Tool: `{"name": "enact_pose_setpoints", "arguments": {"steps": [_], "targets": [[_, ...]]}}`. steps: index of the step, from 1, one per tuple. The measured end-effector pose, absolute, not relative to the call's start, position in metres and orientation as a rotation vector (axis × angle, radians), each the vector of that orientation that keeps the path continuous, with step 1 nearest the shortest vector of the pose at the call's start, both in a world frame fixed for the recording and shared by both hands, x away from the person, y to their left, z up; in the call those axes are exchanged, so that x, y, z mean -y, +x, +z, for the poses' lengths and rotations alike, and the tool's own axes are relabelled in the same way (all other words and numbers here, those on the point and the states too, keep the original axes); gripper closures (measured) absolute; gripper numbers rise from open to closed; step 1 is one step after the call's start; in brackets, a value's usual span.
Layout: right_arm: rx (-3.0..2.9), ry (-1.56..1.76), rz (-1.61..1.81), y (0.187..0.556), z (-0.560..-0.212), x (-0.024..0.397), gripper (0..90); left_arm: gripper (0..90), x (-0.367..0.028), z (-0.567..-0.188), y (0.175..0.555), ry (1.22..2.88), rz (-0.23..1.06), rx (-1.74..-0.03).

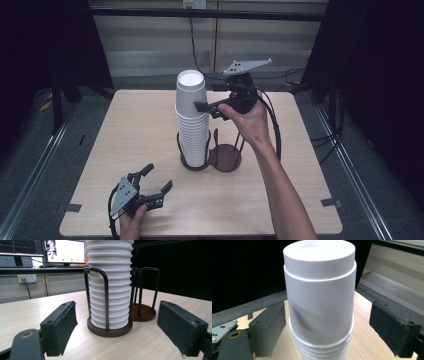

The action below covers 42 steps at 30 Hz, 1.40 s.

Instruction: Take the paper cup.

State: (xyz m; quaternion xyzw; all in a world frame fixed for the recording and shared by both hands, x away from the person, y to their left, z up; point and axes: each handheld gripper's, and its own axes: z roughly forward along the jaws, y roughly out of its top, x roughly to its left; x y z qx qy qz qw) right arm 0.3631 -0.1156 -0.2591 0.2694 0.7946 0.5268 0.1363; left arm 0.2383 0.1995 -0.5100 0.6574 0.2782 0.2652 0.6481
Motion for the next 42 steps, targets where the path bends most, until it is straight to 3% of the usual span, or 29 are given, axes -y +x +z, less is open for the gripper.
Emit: {"name": "enact_pose_setpoints", "arguments": {"steps": [25,31,42], "targets": [[-2.380,0.738,1.516,0.390,-0.246,0.079,13.4,15.9,-0.200,-0.510,0.238,1.495,0.603,-0.632],[-2.369,0.717,1.518,0.390,-0.247,0.076,18.4,15.8,-0.200,-0.510,0.238,1.495,0.602,-0.631],[-2.368,0.708,1.543,0.392,-0.246,0.078,19.3,15.8,-0.199,-0.510,0.238,1.495,0.605,-0.633]]}}
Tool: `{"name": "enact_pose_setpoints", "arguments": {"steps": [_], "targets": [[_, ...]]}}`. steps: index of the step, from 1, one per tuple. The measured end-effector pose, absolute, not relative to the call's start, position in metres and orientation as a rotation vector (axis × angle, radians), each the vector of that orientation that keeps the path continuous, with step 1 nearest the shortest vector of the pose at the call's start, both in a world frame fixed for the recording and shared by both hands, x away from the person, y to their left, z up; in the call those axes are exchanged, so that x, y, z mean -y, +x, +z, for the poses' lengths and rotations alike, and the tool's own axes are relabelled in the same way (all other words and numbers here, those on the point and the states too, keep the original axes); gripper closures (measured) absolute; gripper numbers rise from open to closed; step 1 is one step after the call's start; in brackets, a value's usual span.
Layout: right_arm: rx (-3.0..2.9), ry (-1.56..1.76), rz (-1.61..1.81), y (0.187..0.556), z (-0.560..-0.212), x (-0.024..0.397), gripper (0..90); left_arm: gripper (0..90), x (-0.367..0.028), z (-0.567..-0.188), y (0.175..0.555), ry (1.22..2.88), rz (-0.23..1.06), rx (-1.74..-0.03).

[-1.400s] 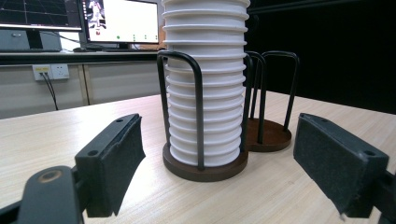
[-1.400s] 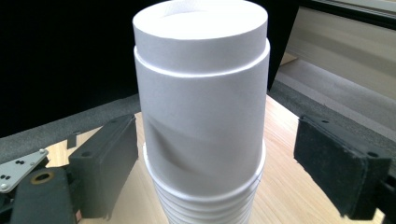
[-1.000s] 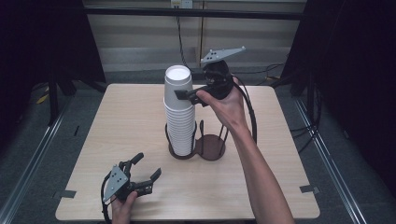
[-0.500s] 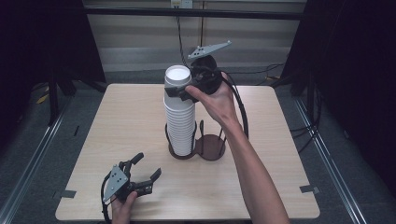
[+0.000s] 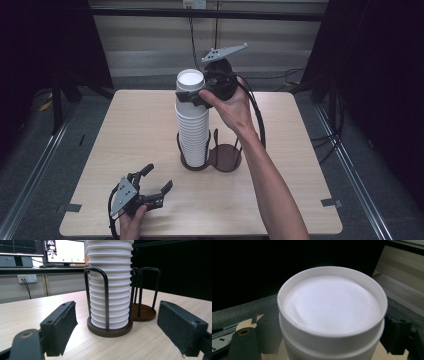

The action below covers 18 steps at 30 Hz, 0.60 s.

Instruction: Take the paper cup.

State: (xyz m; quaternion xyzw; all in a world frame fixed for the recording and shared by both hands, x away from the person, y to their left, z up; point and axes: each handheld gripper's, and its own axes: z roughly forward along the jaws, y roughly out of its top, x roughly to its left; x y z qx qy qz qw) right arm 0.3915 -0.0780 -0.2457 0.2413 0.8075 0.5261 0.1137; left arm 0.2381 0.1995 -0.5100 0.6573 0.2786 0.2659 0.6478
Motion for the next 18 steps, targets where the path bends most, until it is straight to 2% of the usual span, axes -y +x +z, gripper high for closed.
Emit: {"name": "enact_pose_setpoints", "arguments": {"steps": [18], "targets": [[-2.269,0.686,1.627,0.3853,-0.2375,0.0834,19.9,15.8,-0.1995,-0.5099,0.2379,1.496,0.604,-0.630]]}}
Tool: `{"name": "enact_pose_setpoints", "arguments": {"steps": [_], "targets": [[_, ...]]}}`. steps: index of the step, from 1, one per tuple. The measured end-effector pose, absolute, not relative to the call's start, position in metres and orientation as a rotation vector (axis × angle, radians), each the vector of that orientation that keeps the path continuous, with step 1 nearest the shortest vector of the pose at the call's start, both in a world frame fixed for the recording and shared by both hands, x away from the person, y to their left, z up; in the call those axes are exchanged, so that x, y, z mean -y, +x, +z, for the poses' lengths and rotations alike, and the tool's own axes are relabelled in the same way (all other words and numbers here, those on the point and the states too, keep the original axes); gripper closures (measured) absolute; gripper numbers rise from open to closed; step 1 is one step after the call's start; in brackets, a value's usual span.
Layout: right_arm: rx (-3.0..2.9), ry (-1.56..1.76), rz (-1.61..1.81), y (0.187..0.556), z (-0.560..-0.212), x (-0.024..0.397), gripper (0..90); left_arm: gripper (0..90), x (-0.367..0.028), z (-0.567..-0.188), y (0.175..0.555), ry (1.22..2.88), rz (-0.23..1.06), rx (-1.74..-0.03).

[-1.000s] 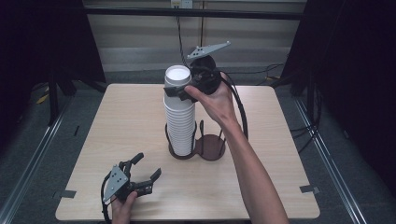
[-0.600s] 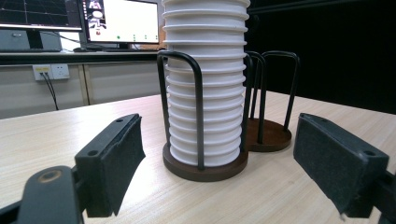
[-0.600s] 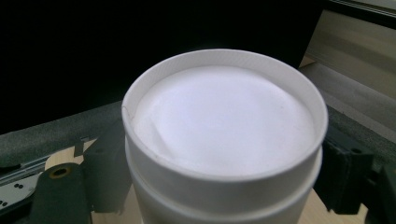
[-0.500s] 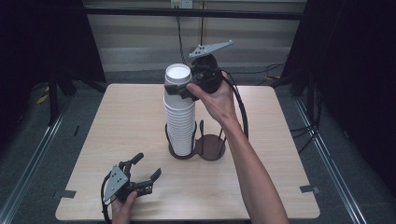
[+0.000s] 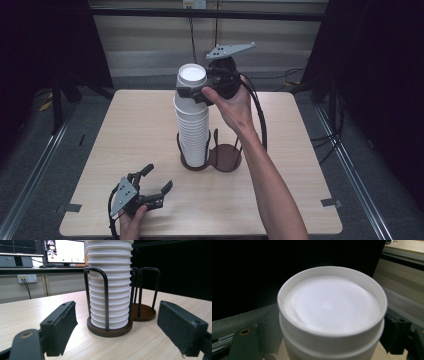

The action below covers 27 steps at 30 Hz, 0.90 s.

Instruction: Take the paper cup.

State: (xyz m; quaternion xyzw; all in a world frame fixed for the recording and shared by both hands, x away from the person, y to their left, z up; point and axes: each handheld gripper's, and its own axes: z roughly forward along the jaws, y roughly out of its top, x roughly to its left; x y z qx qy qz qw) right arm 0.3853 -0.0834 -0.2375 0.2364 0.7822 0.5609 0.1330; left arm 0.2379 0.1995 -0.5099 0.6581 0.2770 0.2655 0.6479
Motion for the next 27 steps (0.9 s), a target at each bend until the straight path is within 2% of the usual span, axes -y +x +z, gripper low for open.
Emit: {"name": "enact_pose_setpoints", "arguments": {"steps": [27], "targets": [[-2.116,0.690,1.771,0.376,-0.224,0.095,21.2,15.8,-0.199,-0.510,0.238,1.497,0.602,-0.628]]}}
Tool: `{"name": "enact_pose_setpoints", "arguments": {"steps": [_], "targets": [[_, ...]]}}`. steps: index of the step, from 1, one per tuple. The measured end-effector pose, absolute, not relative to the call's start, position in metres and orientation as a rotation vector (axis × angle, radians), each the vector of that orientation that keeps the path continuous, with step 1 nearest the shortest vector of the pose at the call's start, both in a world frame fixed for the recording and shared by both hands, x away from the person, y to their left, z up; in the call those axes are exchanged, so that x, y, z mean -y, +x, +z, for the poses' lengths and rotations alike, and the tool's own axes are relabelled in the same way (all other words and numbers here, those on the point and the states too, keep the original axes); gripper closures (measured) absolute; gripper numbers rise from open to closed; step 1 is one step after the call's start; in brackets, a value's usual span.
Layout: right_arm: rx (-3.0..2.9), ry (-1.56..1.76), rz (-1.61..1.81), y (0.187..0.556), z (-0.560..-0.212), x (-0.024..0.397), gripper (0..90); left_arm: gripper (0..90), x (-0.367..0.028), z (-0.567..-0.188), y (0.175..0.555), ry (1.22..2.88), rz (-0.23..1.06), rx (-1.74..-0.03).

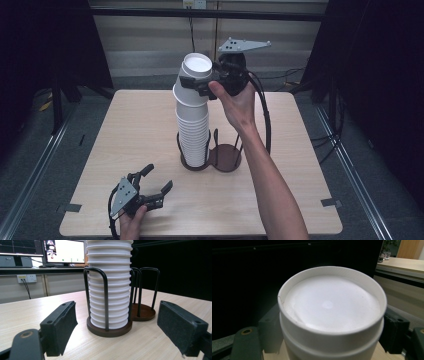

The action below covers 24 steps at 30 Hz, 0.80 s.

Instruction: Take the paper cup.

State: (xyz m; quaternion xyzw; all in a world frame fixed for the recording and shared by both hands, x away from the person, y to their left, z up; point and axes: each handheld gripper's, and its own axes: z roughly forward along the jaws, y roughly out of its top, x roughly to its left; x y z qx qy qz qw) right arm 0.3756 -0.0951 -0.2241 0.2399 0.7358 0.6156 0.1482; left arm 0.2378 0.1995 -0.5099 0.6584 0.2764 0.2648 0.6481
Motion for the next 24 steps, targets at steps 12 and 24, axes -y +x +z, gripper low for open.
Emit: {"name": "enact_pose_setpoints", "arguments": {"steps": [12,24], "targets": [[-2.050,0.685,1.829,0.370,-0.218,0.101,21.5,15.8,-0.199,-0.510,0.238,1.497,0.602,-0.629],[-1.996,0.692,1.873,0.364,-0.211,0.114,21.5,15.8,-0.200,-0.510,0.238,1.504,0.608,-0.618]]}}
